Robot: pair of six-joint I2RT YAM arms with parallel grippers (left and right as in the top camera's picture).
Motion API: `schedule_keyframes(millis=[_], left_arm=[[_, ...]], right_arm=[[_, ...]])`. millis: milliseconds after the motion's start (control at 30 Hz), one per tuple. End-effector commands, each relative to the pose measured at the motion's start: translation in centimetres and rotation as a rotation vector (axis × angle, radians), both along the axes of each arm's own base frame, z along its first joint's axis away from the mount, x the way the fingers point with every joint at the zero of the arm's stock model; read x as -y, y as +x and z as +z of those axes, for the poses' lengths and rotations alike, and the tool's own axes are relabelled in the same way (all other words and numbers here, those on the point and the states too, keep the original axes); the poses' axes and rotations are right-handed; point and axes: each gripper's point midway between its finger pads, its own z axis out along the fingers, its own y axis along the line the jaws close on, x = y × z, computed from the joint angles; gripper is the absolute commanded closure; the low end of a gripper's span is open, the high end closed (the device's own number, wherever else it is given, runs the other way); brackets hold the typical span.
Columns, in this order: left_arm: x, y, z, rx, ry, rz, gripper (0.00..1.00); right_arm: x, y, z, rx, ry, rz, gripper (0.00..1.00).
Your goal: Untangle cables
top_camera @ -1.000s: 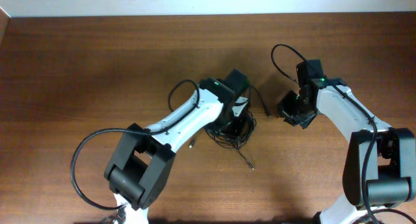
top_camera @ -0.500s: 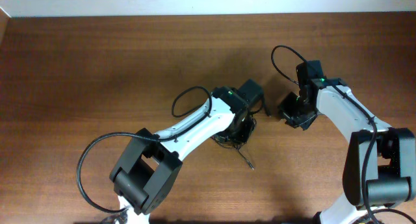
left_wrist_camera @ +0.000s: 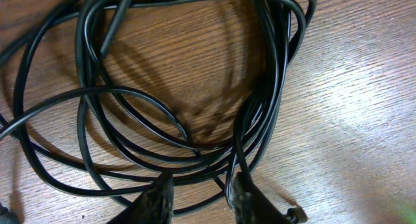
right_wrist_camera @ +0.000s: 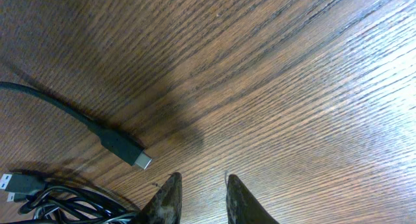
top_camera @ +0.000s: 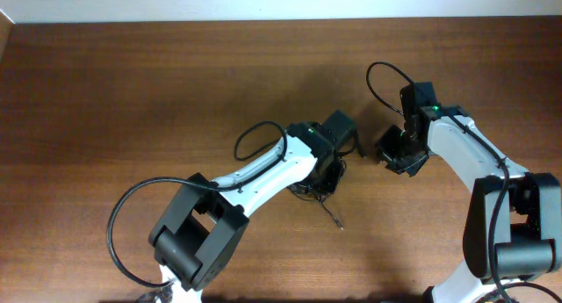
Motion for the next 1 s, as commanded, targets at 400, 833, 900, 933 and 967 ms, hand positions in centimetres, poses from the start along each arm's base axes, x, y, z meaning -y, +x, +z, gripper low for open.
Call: schedule_keyframes(millis=[400, 833, 900, 933, 967], left_arm=[[2.5, -1.4, 0.6, -0.022, -0.097, -0.069, 0.76], [-1.2, 0.9, -0.7, 0.016, -0.033, -0.061, 0.99], [-1.5, 1.5, -0.5, -0.014, -0.09, -0.072, 0.95], [-1.7, 1.7, -0.3, -0.034, -0.126, -0.081, 0.95], [-1.6, 1.7, -0.1, -0.056, -0.171, -0.1, 0.95]], right_arm=[[0.5, -0.2, -0.3, -0.009, -0.02, -0.01, 0.76], [-0.8, -0.6, 0.0, -0.001, 0.05, 0.094, 0.87], [-2.5, -0.6, 0.5, 0.032, 0.142, 0.214, 0.87], [-2.9, -0.8, 0.6, 0.046, 0.161, 0.269, 0.87], [-3.1, -1.0, 0.6, 0.053, 0.162, 0.318, 0.87]])
